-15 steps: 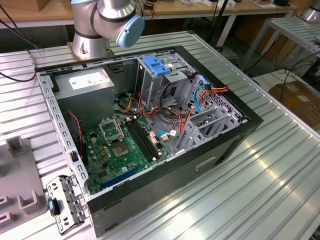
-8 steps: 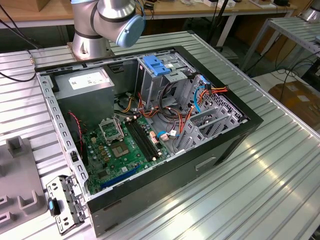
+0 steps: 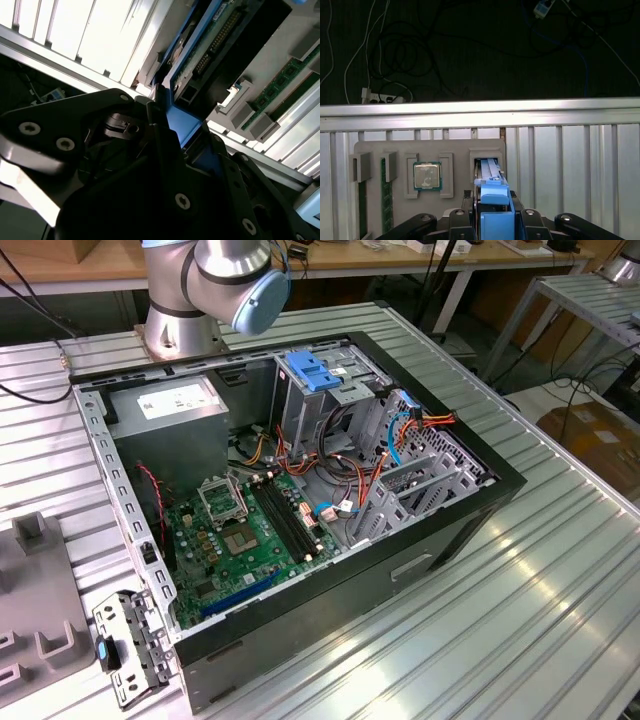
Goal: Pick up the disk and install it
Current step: 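Pick up the disk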
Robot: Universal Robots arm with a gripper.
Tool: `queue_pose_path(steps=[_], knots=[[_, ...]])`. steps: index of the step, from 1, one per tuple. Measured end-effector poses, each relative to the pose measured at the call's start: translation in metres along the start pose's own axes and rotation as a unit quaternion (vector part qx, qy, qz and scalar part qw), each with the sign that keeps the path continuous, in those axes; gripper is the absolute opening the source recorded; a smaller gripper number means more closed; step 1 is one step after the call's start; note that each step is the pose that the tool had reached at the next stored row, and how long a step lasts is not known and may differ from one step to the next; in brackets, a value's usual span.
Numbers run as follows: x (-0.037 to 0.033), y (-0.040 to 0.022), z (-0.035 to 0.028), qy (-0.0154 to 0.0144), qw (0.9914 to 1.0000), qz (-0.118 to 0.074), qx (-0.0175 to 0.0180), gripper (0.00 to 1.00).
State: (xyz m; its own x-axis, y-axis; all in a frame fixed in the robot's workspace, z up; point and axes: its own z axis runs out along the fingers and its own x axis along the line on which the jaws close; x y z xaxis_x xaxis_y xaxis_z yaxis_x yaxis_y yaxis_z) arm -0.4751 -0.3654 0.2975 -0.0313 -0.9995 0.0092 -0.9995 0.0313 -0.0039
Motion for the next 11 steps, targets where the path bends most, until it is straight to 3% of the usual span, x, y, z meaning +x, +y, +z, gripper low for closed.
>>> queue_pose_path(steps=[1, 2, 11], knots=[[0.0, 0.0, -0.0021, 0.0001, 1.0, 0.0, 0.0, 0.37], [0.0002, -0.0001, -0.0199, 0.0001, 1.0, 0.0, 0.0, 0.37], [0.0003, -0.0001, -0.0324, 0.0001, 1.0, 0.0, 0.0, 0.37]])
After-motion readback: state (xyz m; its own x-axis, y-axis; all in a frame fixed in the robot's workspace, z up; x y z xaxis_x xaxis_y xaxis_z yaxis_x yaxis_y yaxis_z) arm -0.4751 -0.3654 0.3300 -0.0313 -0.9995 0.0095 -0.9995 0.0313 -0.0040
